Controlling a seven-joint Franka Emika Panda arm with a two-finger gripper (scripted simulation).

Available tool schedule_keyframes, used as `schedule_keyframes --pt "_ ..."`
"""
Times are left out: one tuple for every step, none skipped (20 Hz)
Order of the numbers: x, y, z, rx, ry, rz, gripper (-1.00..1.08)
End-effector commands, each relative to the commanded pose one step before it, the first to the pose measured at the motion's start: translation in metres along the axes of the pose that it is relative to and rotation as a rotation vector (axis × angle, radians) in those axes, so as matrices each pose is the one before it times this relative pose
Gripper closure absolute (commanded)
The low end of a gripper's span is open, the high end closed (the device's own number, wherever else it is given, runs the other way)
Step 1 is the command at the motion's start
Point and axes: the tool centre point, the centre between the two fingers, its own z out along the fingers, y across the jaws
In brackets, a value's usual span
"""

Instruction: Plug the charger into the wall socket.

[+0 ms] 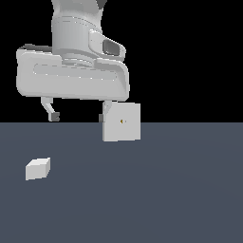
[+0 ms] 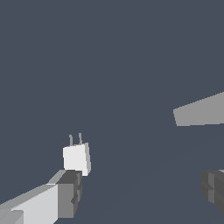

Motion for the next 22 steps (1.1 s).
schedule_keyframes --pt "-0.00257 -0.01162 0.00675 0.00432 0.03112 -0.02468 -0.92" --pt "-0.00093 -0.00456 0.00274 0.00166 0.01203 -0.0097 -0.92" --pt "-0.00092 -0.00457 0.00275 0.00167 0.01203 -0.00971 -0.92" --pt "-0.00091 -0.00456 0.00276 0.00167 0.01201 -0.0097 -0.92" --pt "-0.00089 -0.0045 0.00275 0.00165 0.01185 -0.00958 -0.92" --pt "-0.00083 -0.00428 0.00263 0.00156 0.01128 -0.00913 -0.92" --pt "-0.00078 -0.00404 0.00252 0.00145 0.01065 -0.00864 -0.92" --pt "-0.00072 -0.00381 0.00239 0.00134 0.01004 -0.00816 -0.92" --pt "-0.00066 -0.00356 0.00227 0.00122 0.00942 -0.00768 -0.92" --pt "-0.00061 -0.00333 0.00215 0.0011 0.00881 -0.0072 -0.92" --pt "-0.00056 -0.00309 0.00202 0.001 0.00821 -0.00672 -0.92" --pt "-0.00051 -0.00287 0.00188 0.0009 0.00761 -0.00625 -0.92" --pt "-0.00046 -0.00262 0.00175 0.00079 0.00699 -0.00575 -0.92" --pt "-0.00041 -0.00238 0.00162 0.00068 0.00637 -0.00526 -0.92" --pt "-0.00036 -0.00215 0.00148 0.00057 0.00576 -0.00477 -0.92" --pt "-0.0003 -0.00192 0.00134 0.00046 0.00517 -0.00429 -0.92" --pt "-0.00026 -0.00167 0.00122 0.00035 0.00453 -0.00377 -0.92" --pt "-0.00021 -0.00144 0.00107 0.00025 0.00392 -0.00328 -0.92" --pt "-0.00016 -0.00122 0.00091 0.00017 0.00334 -0.00281 -0.92" --pt "-0.00013 -0.00097 0.00078 0.00009 0.00269 -0.00227 -0.92" --pt "-0.00009 -0.00075 0.0006 0.00004 0.00211 -0.00178 -0.92" --pt "-0.00006 -0.00053 0.00044 0.00001 0.00149 -0.00126 -0.92"
